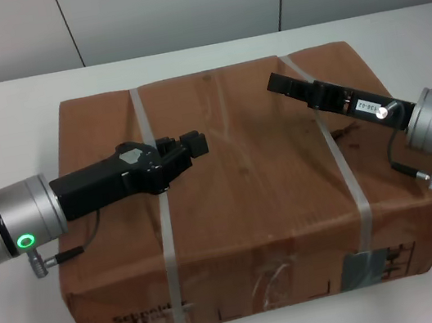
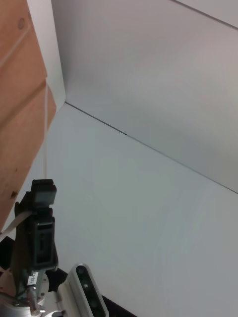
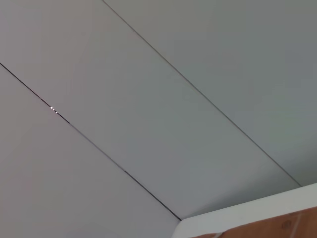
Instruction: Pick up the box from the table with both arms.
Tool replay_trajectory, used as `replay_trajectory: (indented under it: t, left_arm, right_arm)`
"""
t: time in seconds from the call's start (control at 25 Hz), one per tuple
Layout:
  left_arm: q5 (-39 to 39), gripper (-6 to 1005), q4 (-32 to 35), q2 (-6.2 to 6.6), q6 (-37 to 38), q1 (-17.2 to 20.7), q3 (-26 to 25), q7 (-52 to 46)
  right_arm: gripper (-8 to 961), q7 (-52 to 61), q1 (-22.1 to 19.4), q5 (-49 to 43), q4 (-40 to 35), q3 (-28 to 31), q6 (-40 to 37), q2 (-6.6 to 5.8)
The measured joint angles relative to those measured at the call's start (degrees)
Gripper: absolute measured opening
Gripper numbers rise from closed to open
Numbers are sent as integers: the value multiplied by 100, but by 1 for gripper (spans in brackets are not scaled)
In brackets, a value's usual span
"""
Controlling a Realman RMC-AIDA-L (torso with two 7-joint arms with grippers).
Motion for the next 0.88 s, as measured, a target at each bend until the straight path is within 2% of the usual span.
replay_trajectory:
  t: [0.88]
  left_arm:
    - [-59, 122, -1, 18, 0, 23, -8, 16]
  right_arm:
    - [41, -5, -77, 69, 0, 0, -46, 10]
